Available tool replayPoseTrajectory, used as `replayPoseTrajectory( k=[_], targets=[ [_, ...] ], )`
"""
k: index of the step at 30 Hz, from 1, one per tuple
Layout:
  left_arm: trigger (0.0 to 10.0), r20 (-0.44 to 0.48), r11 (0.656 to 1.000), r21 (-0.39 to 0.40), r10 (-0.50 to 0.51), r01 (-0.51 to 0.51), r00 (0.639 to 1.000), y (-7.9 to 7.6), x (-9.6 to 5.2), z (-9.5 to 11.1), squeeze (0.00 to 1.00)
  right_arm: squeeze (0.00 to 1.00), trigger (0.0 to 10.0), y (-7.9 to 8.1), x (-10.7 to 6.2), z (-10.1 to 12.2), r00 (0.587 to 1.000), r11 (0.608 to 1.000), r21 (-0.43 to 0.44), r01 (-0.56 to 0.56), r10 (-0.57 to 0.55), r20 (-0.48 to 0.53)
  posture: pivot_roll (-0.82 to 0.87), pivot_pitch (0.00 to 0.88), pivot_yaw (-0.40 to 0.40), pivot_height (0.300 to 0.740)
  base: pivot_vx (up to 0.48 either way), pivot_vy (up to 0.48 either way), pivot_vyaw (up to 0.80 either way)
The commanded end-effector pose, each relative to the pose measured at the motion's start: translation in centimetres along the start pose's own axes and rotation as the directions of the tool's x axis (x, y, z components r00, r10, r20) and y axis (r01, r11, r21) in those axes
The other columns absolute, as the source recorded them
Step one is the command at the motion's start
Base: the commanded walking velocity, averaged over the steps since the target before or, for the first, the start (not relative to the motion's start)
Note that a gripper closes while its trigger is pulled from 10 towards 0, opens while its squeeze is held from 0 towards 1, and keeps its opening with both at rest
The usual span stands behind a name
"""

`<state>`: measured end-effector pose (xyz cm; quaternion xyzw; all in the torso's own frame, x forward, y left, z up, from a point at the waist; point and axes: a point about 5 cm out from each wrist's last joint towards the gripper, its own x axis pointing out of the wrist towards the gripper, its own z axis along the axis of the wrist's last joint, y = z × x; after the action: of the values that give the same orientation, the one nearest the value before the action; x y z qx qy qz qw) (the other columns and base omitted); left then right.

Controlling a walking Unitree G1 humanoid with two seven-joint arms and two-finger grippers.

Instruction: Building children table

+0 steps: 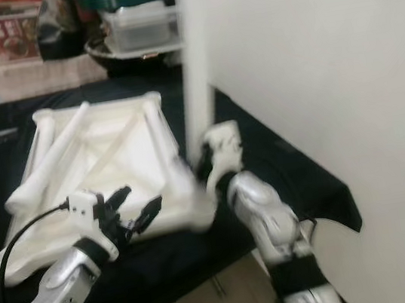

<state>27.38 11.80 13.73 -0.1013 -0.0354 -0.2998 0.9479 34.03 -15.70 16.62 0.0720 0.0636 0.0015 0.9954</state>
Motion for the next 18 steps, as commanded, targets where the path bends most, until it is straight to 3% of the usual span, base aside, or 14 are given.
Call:
replayPoseTrajectory(
  k=[1,2,3,7,8,10,11,15,16,18],
  targets=[
    [10.0,-0.009,1.000,-0.008,0.008,-0.008,1.000,0.2,-0.1,-0.2,0.00,0.00,0.0,-1.0,-0.7,-4.2,0.976,0.997,0.000,0.082,-0.081,-0.202,0.05,0.000,-0.099,0.740,0.000,0.000,0.00],
    [10.0,-0.009,1.000,-0.008,0.009,-0.009,1.000,0.2,-0.1,-0.2,0.00,0.00,0.0,-0.5,-0.8,-4.1,0.979,0.998,-0.010,0.063,-0.063,-0.193,0.05,0.000,-0.099,0.740,0.000,0.000,0.00],
    [10.0,-0.009,1.000,-0.007,0.010,-0.010,1.000,0.2,-0.1,-0.3,0.00,0.00,10.0,0.3,-0.8,-3.9,0.982,0.999,-0.031,0.026,-0.031,-0.186,0.05,0.000,-0.099,0.740,0.000,0.000,0.00],
    [10.0,-0.011,1.000,-0.008,0.009,-0.009,1.000,0.2,-0.1,-0.3,0.00,0.00,10.0,2.0,-1.0,-3.2,0.988,0.994,-0.062,-0.085,0.076,-0.132,0.05,0.000,-0.098,0.740,0.000,0.000,0.00],
    [10.0,-0.011,1.000,-0.008,0.007,-0.008,1.000,0.2,-0.1,-0.3,0.00,1.00,10.0,2.4,-1.0,-2.6,0.989,0.992,-0.033,-0.120,0.116,-0.094,0.05,0.000,-0.098,0.740,0.000,0.000,0.00],
    [10.0,-0.011,1.000,-0.008,0.007,-0.007,1.000,0.2,-0.1,-0.3,0.00,1.00,10.0,2.6,-1.0,-2.2,0.988,0.990,-0.012,-0.140,0.139,-0.067,0.05,0.000,-0.098,0.740,0.000,0.000,0.00],
    [10.0,-0.011,1.000,-0.008,0.006,-0.006,1.000,0.2,-0.1,-0.3,0.00,0.52,10.0,3.4,-0.8,-0.7,0.970,0.970,0.028,-0.242,0.243,-0.006,0.05,0.000,-0.099,0.740,0.000,0.000,0.00],
    [10.0,-0.010,1.000,-0.009,0.006,-0.006,1.000,0.2,-0.2,-0.3,0.00,0.52,10.0,3.9,-0.6,0.2,0.953,0.952,0.055,-0.302,0.301,0.022,0.05,0.000,-0.099,0.740,0.000,0.000,0.00],
    [10.0,-0.009,1.000,-0.009,0.006,-0.006,1.000,0.2,-0.2,-0.3,0.00,0.00,10.0,4.6,-1.4,1.3,0.890,0.885,0.098,-0.455,0.450,0.069,0.05,0.000,-0.099,0.740,0.000,0.000,0.00],
    [10.0,-0.008,1.000,-0.009,0.006,-0.006,1.000,0.2,-0.2,-0.3,0.00,0.00,10.0,5.7,-3.5,2.9,0.708,0.706,0.072,-0.704,0.691,0.144,0.05,0.000,-0.099,0.740,0.000,0.000,0.00]
  ],
)
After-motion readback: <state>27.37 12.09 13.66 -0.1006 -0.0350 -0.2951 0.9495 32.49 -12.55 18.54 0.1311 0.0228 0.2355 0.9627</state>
